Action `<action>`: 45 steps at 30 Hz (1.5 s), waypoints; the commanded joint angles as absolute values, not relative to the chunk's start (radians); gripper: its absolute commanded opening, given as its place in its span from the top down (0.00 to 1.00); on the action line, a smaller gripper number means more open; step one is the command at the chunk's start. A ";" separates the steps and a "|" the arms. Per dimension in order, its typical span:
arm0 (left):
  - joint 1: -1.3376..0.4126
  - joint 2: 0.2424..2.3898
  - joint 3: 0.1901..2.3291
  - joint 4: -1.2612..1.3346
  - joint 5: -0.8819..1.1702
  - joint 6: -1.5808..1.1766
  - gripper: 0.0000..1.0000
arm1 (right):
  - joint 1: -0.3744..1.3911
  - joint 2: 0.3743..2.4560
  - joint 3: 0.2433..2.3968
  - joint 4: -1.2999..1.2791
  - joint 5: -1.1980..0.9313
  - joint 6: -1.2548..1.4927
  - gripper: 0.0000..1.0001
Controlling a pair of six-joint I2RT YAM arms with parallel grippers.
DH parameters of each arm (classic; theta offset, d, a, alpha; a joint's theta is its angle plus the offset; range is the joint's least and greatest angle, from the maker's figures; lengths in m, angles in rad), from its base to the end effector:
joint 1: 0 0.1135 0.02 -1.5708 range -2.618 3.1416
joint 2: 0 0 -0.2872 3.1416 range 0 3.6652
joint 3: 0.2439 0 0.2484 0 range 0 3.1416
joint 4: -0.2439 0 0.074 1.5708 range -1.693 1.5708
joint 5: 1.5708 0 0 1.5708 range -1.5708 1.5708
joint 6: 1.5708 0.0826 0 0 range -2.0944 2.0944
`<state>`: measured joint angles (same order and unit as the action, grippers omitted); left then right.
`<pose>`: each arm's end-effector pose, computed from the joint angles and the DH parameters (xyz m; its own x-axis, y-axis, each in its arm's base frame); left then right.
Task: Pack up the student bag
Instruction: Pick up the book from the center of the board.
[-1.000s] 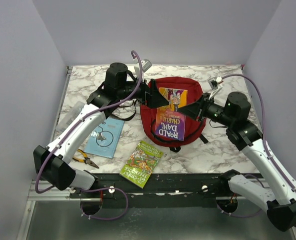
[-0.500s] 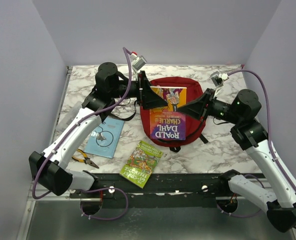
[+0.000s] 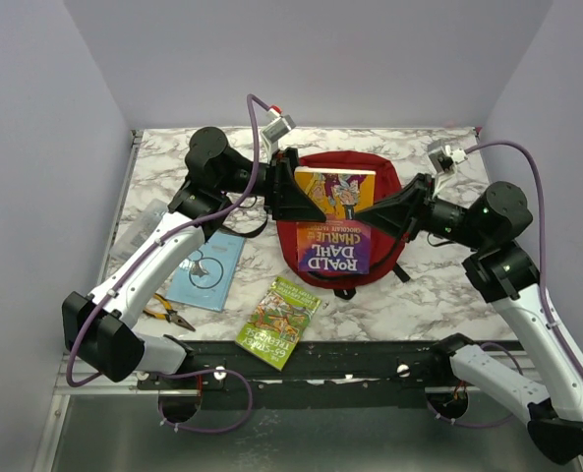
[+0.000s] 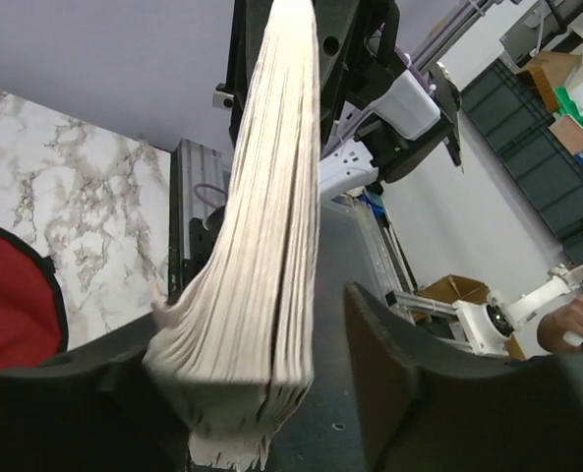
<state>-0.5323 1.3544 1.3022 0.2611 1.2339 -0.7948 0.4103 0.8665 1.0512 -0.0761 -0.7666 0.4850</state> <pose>0.2200 -0.2201 0.4623 -0.5624 0.0574 -0.8249 0.8023 -0.2038 -0.5611 0.1538 0.1294 0.4501 -0.3408 0.2179 -0.9145 -0.8599 0.3208 0.3970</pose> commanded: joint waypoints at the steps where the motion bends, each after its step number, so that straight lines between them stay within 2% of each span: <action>1: -0.538 1.357 1.306 0.308 1.284 -0.817 0.55 | 0.405 0.831 1.097 -0.009 -0.666 0.486 1.00; 3: -0.538 1.359 1.305 0.308 1.280 -0.823 0.67 | 0.404 0.818 1.086 0.028 -0.631 0.517 1.00; 7: -0.538 1.359 1.305 0.310 1.267 -0.838 0.74 | 0.405 0.811 1.039 0.132 -0.612 0.613 1.00; 9: -0.537 1.357 1.305 0.310 1.261 -0.838 0.82 | 0.404 0.820 1.024 0.147 -0.606 0.635 1.00; 12: -0.531 1.343 1.301 0.310 1.240 -0.840 0.99 | 0.405 0.838 1.014 0.121 -0.566 0.643 0.99; 13: -0.526 1.338 1.298 0.310 1.224 -0.842 1.00 | 0.405 0.845 1.006 0.115 -0.558 0.659 0.99; 16: -0.485 1.319 1.275 0.310 1.160 -0.872 1.00 | 0.405 0.858 0.962 0.125 -0.551 0.753 0.63; 17: -0.465 1.317 1.265 0.310 1.142 -0.887 1.00 | 0.405 0.859 0.931 0.156 -0.558 0.802 0.56; 20: -0.405 1.315 1.232 0.313 1.083 -0.934 1.00 | 0.405 0.875 0.781 0.373 -0.604 1.001 0.43; 23: -0.344 1.312 1.188 0.360 1.036 -1.003 1.00 | 0.418 0.908 0.641 0.608 -0.598 1.135 0.18; 25: -0.309 1.312 1.150 0.417 1.015 -1.061 1.00 | 0.471 0.930 0.584 0.694 -0.500 1.158 0.06; 27: -0.280 1.317 1.122 0.469 1.003 -1.112 1.00 | 0.570 0.975 0.569 0.752 -0.389 1.139 0.02; 31: -0.239 1.337 1.075 0.567 0.989 -1.195 1.00 | 0.726 1.123 0.569 0.938 -0.216 1.165 0.00; 36: -0.187 1.371 0.996 0.782 0.967 -1.362 1.00 | 0.852 1.238 0.538 1.089 0.101 1.220 0.15; 41: -0.167 1.425 0.939 0.980 0.950 -1.531 1.00 | 0.884 1.355 0.590 1.160 0.191 1.289 0.25; 45: -0.159 1.430 0.911 0.992 0.922 -1.537 1.00 | 0.920 1.392 0.636 1.130 0.264 1.299 0.27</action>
